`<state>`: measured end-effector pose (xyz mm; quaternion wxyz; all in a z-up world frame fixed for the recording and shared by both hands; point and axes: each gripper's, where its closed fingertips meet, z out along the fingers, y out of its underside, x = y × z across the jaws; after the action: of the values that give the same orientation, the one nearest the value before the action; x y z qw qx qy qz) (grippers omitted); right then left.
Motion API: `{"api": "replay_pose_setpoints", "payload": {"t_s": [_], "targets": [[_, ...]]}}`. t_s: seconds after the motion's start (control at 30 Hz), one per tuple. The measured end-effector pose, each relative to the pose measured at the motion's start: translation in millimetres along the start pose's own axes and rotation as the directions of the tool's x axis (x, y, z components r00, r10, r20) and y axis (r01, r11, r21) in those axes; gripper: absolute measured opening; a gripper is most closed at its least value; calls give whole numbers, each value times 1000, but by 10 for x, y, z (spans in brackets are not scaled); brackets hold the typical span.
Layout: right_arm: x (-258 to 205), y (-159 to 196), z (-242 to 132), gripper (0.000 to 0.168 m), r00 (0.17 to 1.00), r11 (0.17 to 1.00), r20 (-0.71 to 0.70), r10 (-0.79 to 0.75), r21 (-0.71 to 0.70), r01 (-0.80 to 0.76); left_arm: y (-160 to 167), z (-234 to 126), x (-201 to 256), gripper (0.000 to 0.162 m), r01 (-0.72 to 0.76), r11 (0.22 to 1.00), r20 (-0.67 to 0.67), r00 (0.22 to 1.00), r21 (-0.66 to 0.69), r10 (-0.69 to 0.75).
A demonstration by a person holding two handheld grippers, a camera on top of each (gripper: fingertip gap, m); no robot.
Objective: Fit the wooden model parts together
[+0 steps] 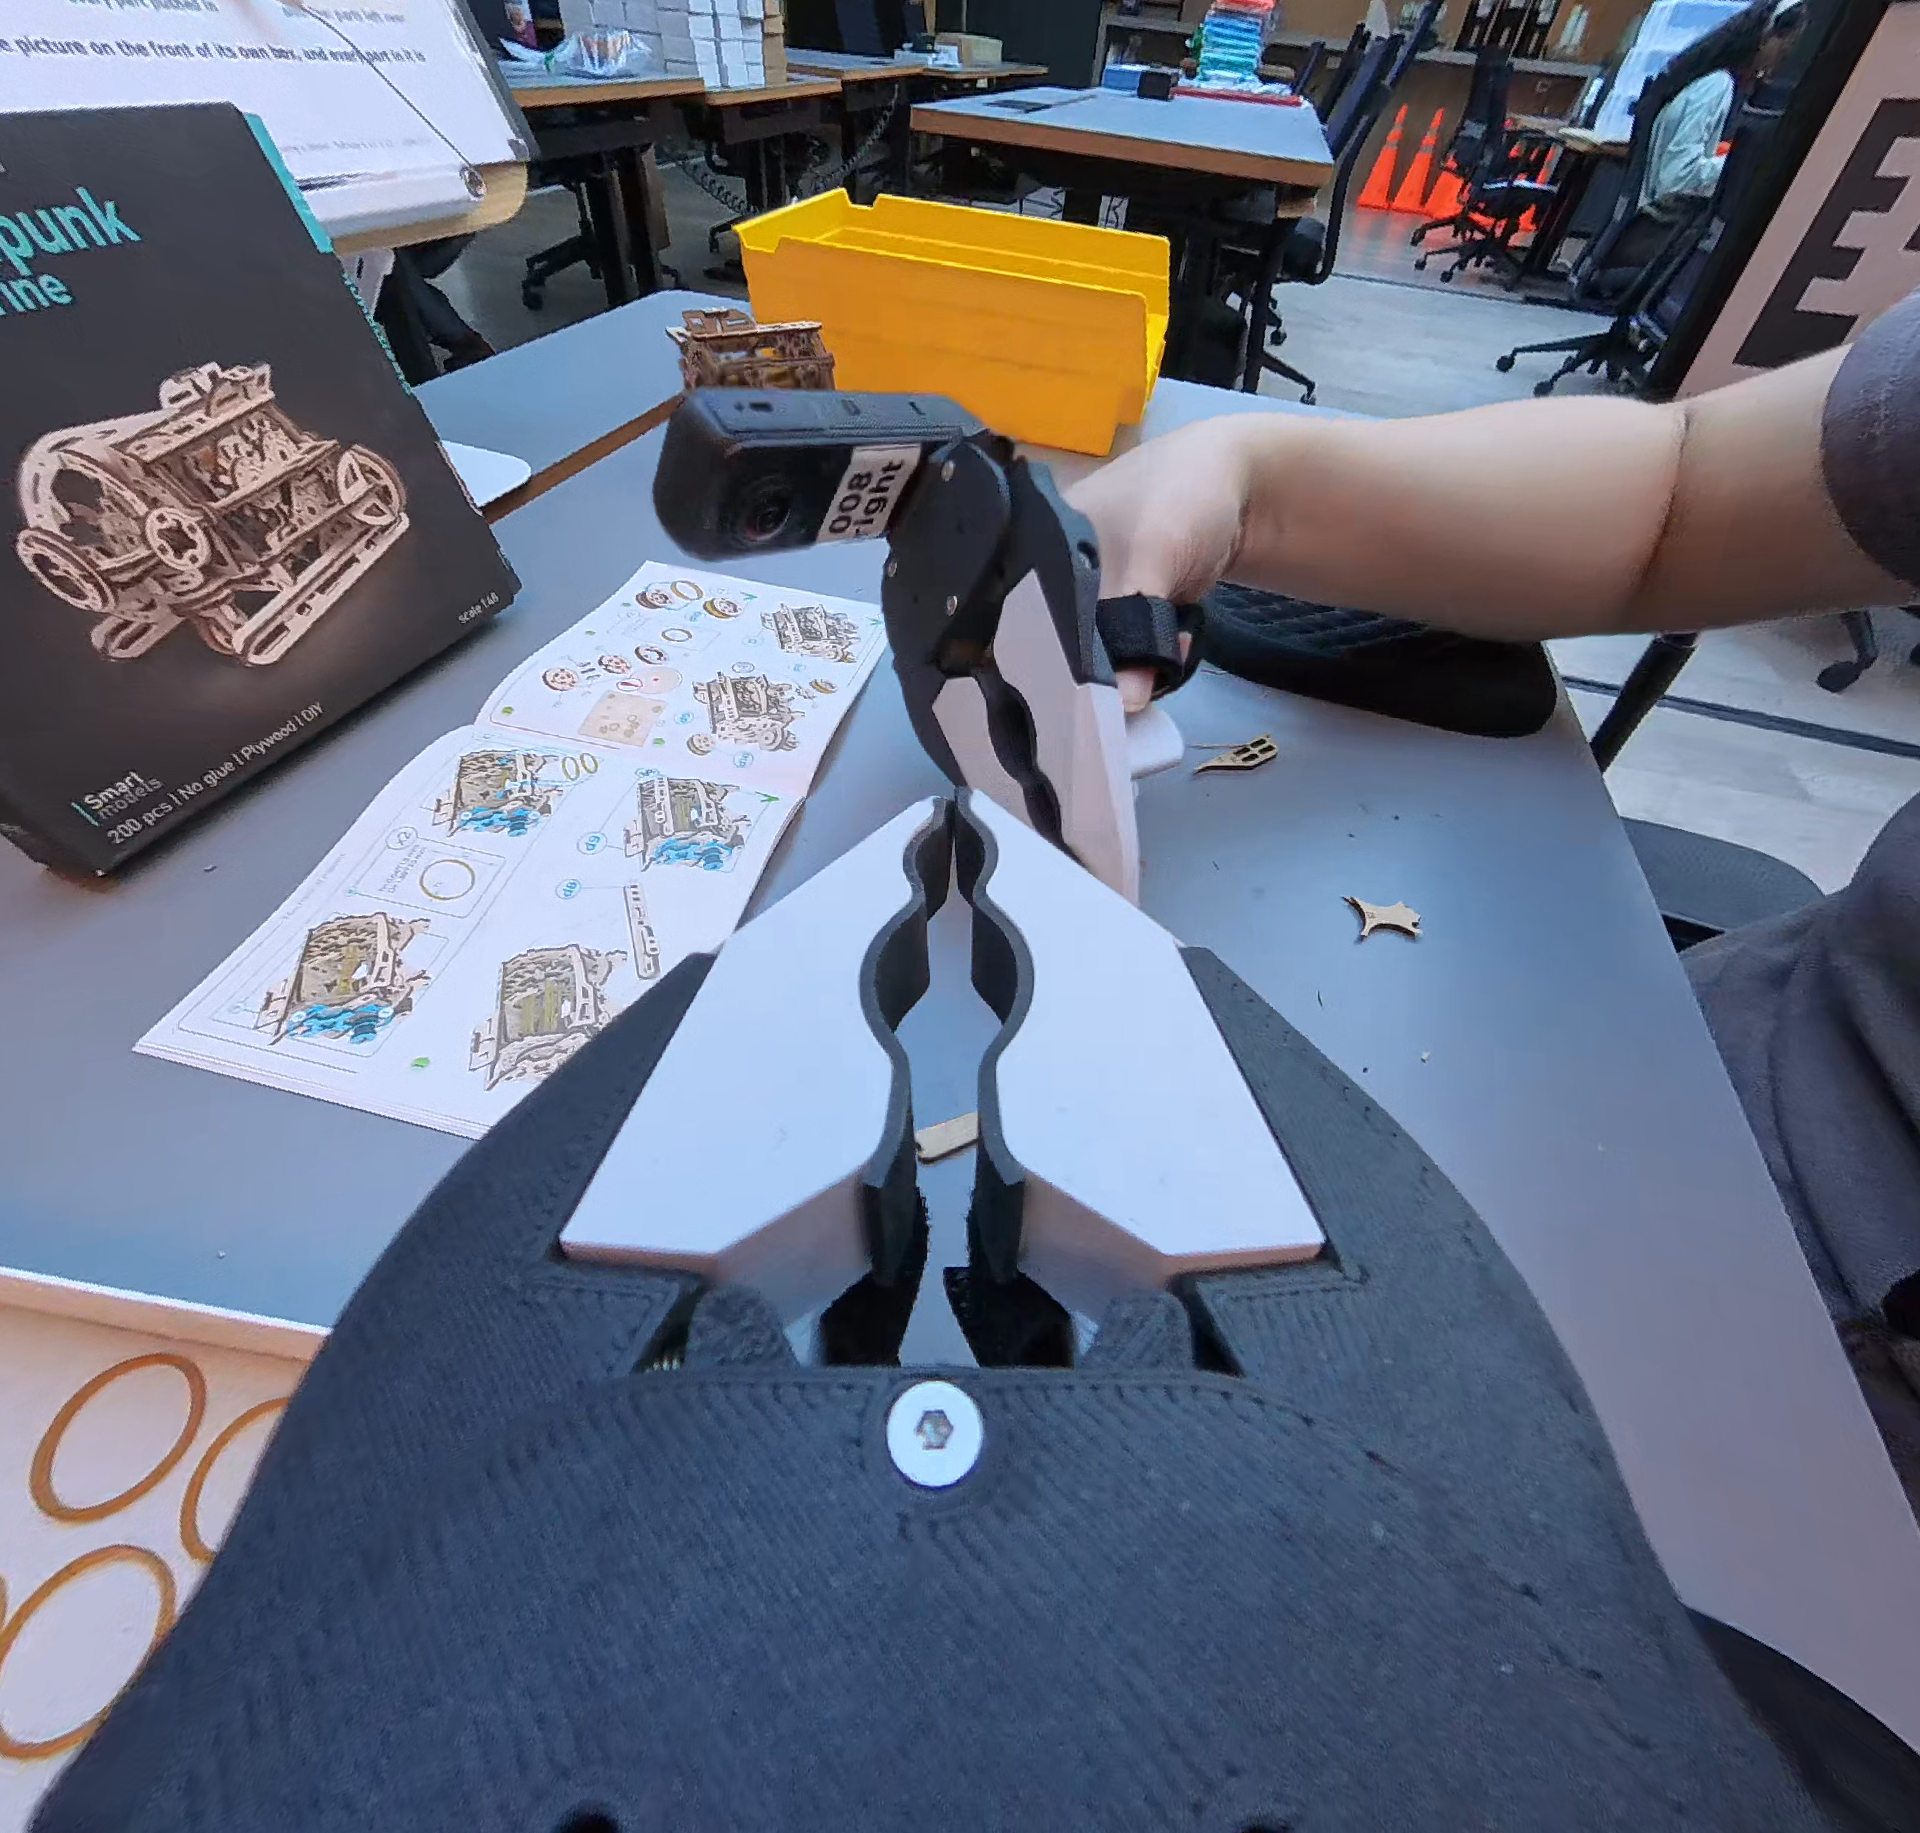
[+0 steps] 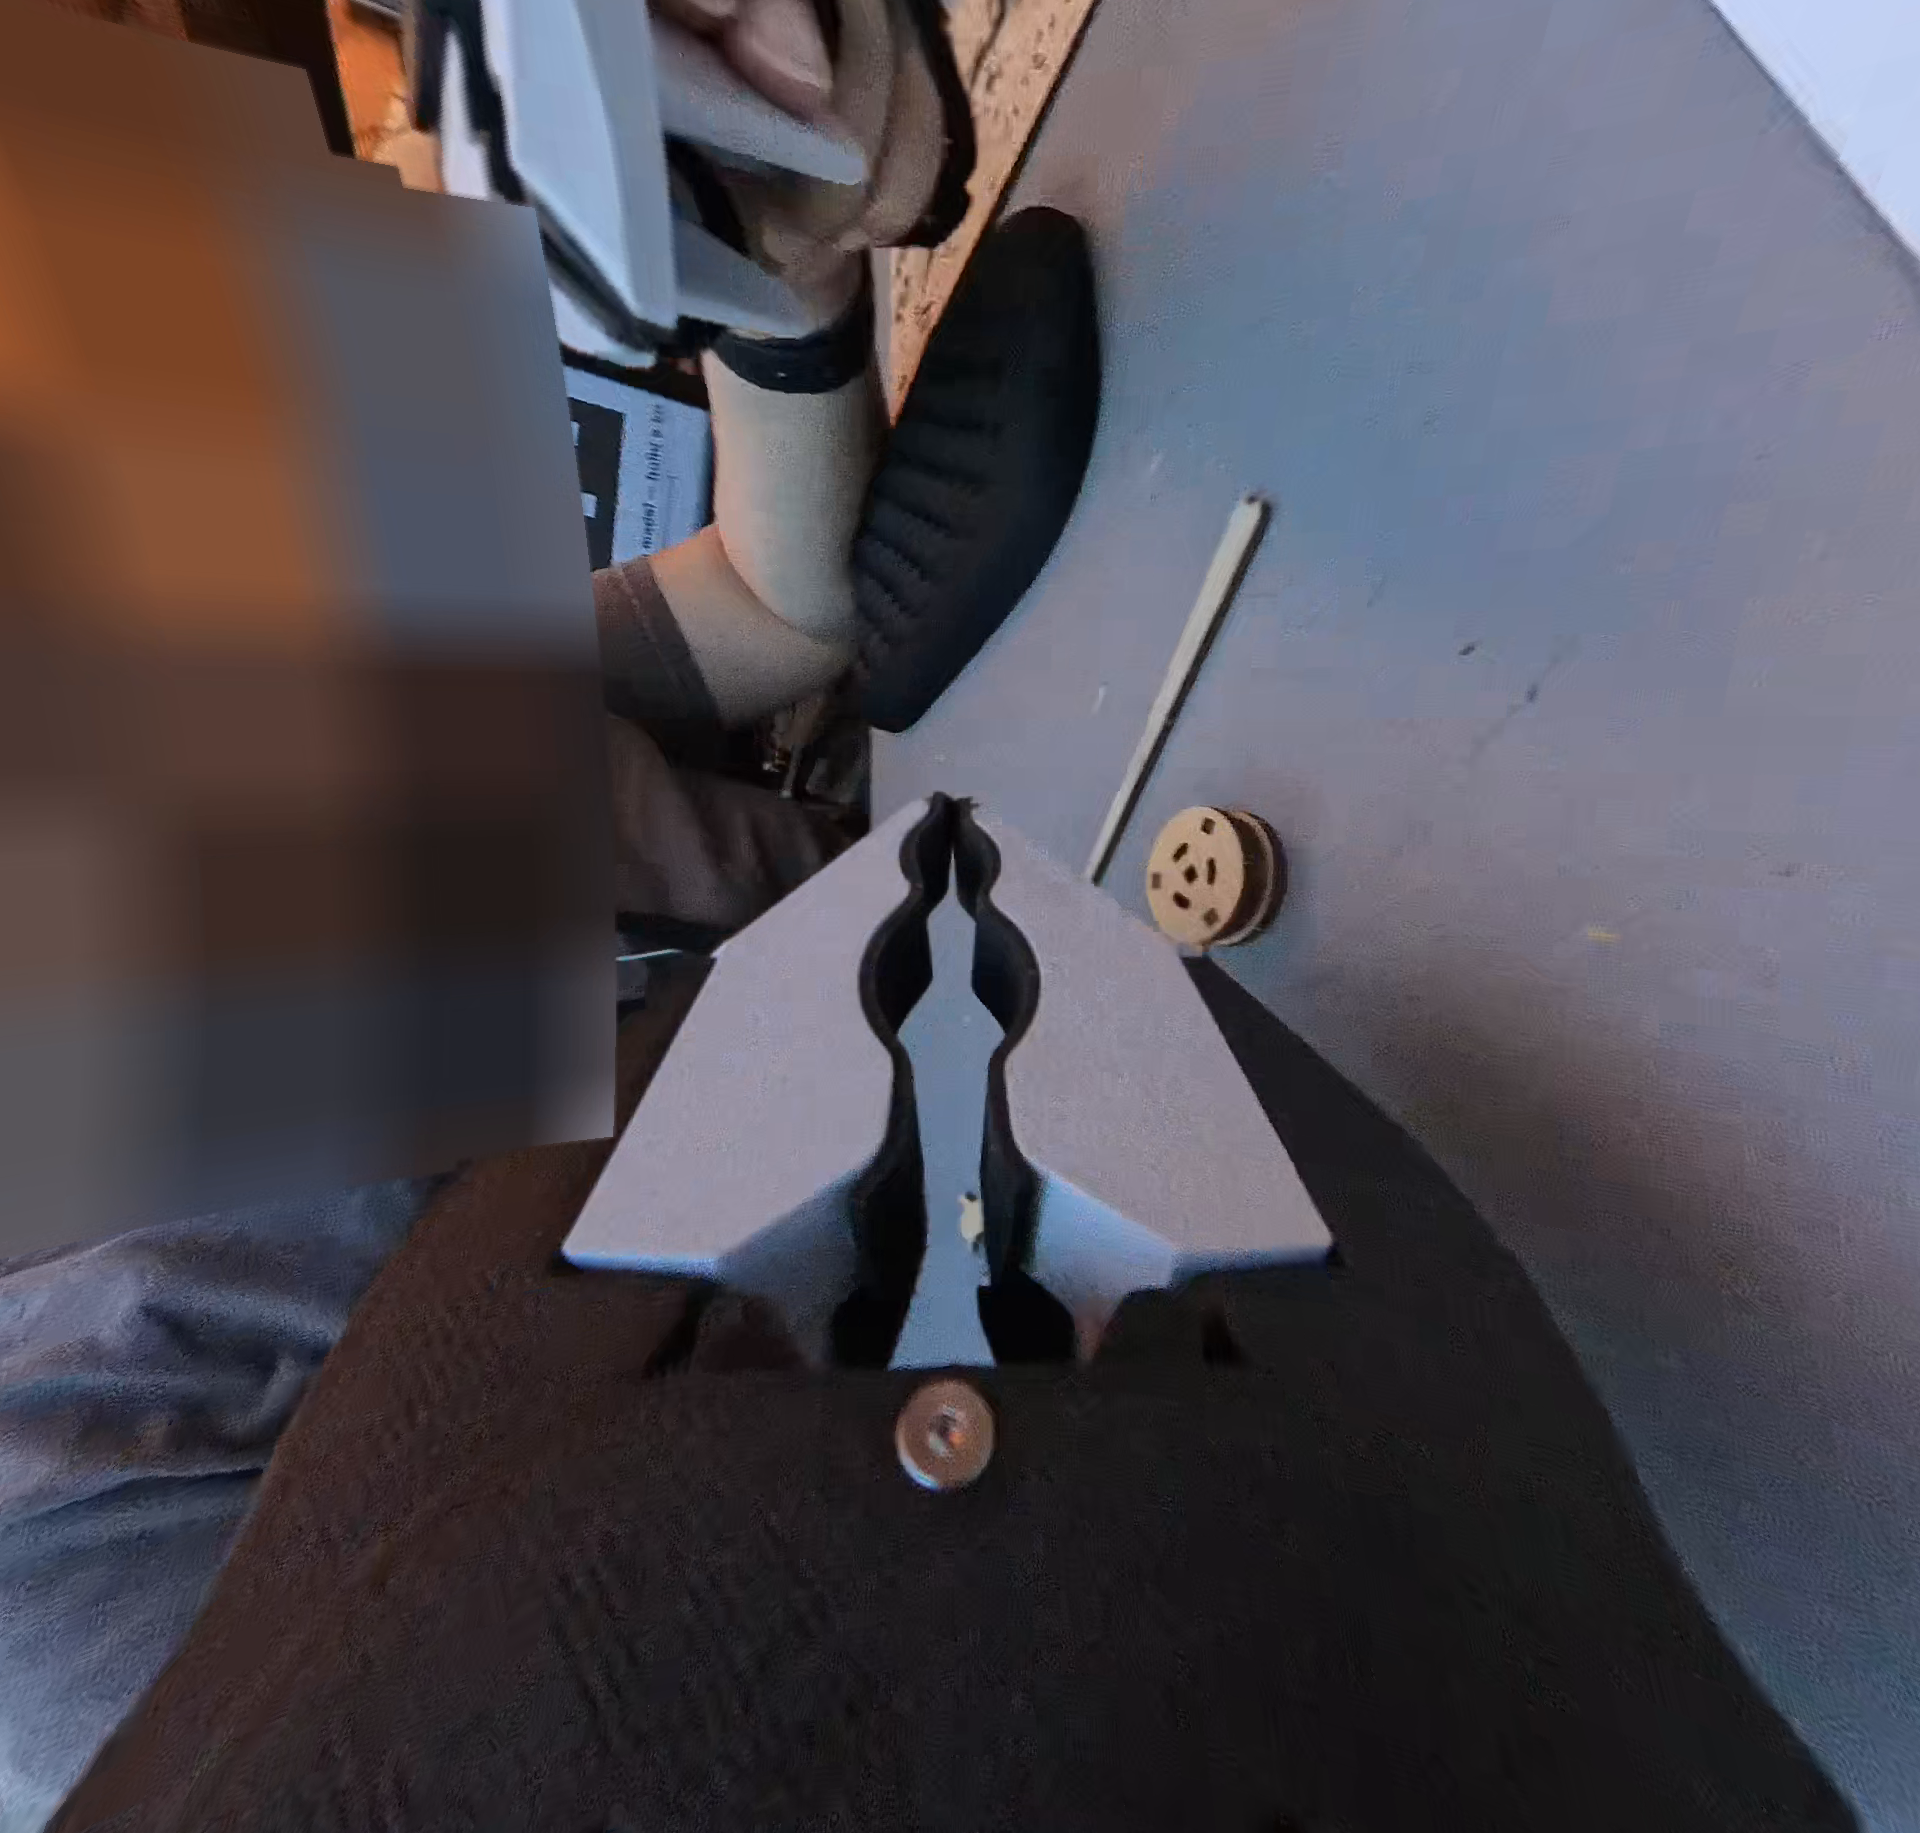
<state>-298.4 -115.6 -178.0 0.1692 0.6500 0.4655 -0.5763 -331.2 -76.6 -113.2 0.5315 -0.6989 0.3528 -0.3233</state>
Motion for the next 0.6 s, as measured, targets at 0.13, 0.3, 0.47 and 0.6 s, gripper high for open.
{"api": "replay_pose_setpoints", "payload": {"t_s": [0.13,0.3,0.47,0.6], "targets": [[-112,-80,25,0,998,999,56,-15,-36,17,1,-6,-3,0,-10,1000,9,1000,-4,10],[-323,-97,81,0,984,992,167,55,-125,-34,76,21,-15,0,-12,999,13,1000,-41,13],[302,190,131,0,967,920,-105,233,-297,-254,96,15,-31,0,-7,999,17,1000,-50,8],[-104,-32,171,0,995,977,72,65,-207,-49,35,-19,-31,0,-13,1000,25,1000,-29,14]]}}
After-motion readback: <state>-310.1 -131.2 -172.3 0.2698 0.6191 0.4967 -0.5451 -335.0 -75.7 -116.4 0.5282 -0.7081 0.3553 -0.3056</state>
